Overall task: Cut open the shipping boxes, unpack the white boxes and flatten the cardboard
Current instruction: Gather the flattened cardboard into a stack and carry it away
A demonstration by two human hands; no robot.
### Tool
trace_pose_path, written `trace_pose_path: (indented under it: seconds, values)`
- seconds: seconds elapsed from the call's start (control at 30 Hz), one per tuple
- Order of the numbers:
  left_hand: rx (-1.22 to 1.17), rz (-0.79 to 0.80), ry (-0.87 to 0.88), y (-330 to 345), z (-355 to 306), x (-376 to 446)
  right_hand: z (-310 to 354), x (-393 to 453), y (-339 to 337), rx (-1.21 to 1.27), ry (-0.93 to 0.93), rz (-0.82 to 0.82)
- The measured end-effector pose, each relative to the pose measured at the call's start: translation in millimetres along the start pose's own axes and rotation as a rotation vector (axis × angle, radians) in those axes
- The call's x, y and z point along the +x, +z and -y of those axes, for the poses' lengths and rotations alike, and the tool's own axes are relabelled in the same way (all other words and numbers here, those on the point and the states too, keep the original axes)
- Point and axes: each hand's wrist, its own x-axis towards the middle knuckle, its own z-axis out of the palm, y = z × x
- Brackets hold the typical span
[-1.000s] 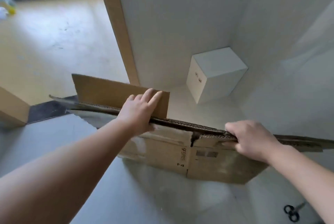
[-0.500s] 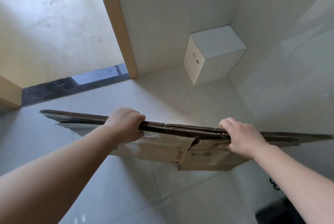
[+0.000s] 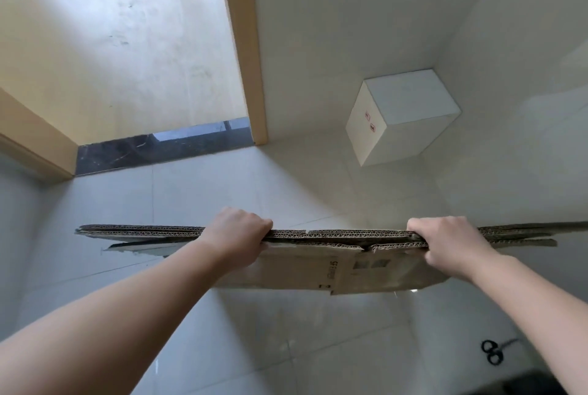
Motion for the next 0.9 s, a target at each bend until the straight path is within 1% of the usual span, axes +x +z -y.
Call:
trace_pose_path:
  seconds: [0.1,0.2,0.27,0.37,0.43,0.53,0.6,0.7,0.8,0.9]
  values:
    - [-0.054,-0.009,-0.073,-31.0,21.8,-26.7,10.3,15.1,-59.6,-0.025,-0.023,-0.026]
    - [-0.112,-0.019,-0.175,-54.5,41.0,-67.5,33.6,25.0,-114.0,-0.096,-0.095,-0.056]
    - [-0.141,-0.011,-0.258,-63.3,48.9,-95.3,49.9,35.3,-139.3,-0.155,-0.174,-0.084]
    - [-0.181,0.009,-0.404,-71.0,59.3,-138.2,79.7,58.7,-173.5,-0.192,-0.328,-0.175]
    - [-0.213,-0.006,-0.535,-72.7,62.6,-173.4,110.7,76.6,-197.1,-0.231,-0.452,-0.224]
    - [-0.246,0.003,-0.742,-70.2,58.5,-234.9,173.0,88.2,-228.6,-0.304,-0.644,-0.257]
    - [-0.294,0.027,-0.901,-63.2,48.8,-276.6,222.2,92.2,-245.5,-0.4,-0.764,-0.291]
    - [-0.379,0.062,-1.13,-48.1,32.6,-336.9,302.9,88.7,-266.2,-0.448,-0.967,-0.329]
    - [-0.471,0.04,-1.311,-25.0,20.8,-394.2,388.1,74.6,-276.2,-0.506,-1.128,-0.355]
    - [-0.501,0.014,-1.46,0.7,16.9,-447.8,472.5,56.4,-279.2,-0.536,-1.263,-0.407]
